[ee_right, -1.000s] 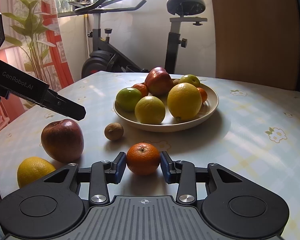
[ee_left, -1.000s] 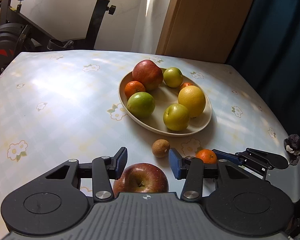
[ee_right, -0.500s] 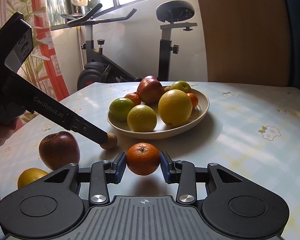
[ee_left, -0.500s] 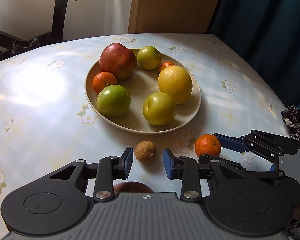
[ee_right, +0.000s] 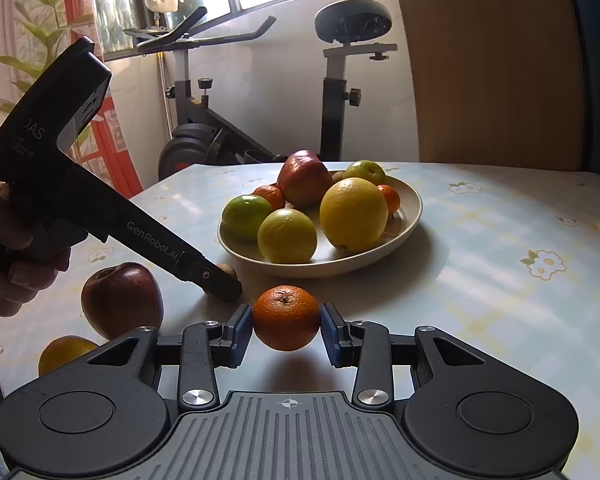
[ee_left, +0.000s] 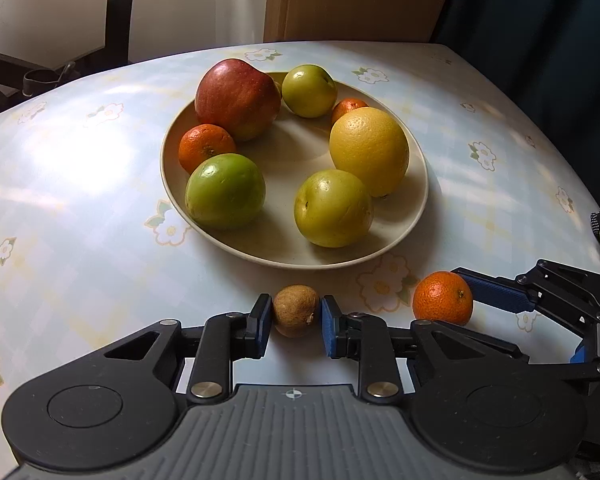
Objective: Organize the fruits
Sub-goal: 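Grasp the brown kiwi with the left gripper and lift it, then carry the kiwi to the plate while the right gripper places the tangerine there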
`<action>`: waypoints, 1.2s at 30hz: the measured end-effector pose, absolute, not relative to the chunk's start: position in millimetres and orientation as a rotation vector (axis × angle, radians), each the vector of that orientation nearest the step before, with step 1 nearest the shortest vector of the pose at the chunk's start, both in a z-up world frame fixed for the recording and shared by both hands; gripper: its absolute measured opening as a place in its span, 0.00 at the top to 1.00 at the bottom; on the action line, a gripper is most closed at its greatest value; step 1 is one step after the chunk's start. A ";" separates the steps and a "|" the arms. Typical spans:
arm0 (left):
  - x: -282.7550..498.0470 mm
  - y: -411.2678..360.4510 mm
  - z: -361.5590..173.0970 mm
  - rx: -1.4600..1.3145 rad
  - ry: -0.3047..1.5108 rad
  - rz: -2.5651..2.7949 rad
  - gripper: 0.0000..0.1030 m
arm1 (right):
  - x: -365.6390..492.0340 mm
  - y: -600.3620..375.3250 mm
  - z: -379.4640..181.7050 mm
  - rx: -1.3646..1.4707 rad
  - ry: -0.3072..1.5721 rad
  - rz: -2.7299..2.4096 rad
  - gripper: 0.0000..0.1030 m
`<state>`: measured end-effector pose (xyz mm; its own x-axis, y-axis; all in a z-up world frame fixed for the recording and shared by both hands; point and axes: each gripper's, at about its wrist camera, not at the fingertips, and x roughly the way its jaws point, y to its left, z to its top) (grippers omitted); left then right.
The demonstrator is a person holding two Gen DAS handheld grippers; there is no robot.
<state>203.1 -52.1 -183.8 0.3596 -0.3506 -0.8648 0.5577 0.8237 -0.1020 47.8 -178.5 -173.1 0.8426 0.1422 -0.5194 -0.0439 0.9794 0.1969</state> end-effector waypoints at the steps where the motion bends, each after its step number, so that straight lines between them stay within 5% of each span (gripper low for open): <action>1: 201.8 -52.2 -183.5 0.232 1.047 -0.596 0.73 | 47.5 -177.9 -173.1 0.181 0.561 0.099 0.67; 17: 185.7 -21.0 -120.3 0.160 0.881 -0.615 0.73 | 40.8 -194.7 -167.8 0.285 0.549 0.073 0.67; 29: 213.3 -3.9 -57.4 0.132 0.731 -0.576 0.73 | 72.9 -226.2 -103.7 0.211 0.456 0.050 0.67; 36: 249.7 -25.4 -64.3 0.100 0.745 -0.560 0.73 | 121.5 -244.8 -86.0 0.139 0.463 0.030 0.67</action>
<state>249.7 -25.4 -64.3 0.5969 -0.4467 -0.6665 0.5157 0.8500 -0.1078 121.5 -244.8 -86.0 0.8946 0.0603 -0.4427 0.0026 0.9901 0.1400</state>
